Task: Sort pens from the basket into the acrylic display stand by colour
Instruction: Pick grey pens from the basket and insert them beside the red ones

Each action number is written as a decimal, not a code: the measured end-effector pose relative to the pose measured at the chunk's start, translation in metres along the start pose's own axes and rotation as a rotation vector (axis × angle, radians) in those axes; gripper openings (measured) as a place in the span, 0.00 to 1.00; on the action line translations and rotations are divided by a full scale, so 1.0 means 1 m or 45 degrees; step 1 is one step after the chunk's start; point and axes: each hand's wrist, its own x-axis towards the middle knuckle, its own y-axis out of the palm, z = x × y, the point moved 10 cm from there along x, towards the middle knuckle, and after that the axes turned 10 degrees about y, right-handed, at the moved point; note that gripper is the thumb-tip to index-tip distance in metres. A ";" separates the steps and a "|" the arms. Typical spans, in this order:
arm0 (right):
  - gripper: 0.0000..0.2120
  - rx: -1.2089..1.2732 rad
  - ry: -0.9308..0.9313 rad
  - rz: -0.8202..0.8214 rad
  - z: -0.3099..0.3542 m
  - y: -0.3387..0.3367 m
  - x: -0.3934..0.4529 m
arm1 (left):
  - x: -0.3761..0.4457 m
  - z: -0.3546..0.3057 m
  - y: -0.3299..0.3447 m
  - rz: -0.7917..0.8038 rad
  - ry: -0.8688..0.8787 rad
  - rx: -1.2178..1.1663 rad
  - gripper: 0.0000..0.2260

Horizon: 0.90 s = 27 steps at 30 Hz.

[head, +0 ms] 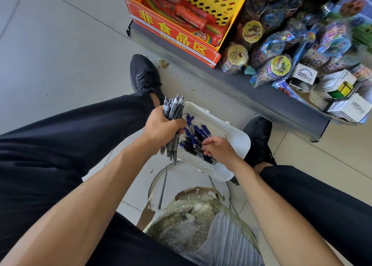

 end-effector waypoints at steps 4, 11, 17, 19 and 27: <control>0.10 -0.347 0.071 0.151 -0.037 0.031 0.020 | 0.002 0.008 -0.001 0.013 -0.033 0.027 0.08; 0.21 -0.460 -0.118 -0.152 -0.022 0.025 0.037 | 0.006 0.004 0.000 0.014 -0.012 0.053 0.09; 0.24 -0.467 -0.190 -0.479 -0.004 -0.021 0.029 | 0.006 0.011 0.004 0.035 -0.048 0.104 0.12; 0.24 -0.543 -0.167 -0.485 -0.004 -0.025 0.031 | 0.005 0.011 0.005 0.040 -0.054 0.104 0.13; 0.19 -0.509 -0.066 -0.431 -0.009 -0.023 0.044 | 0.005 0.011 0.005 0.041 -0.057 0.108 0.14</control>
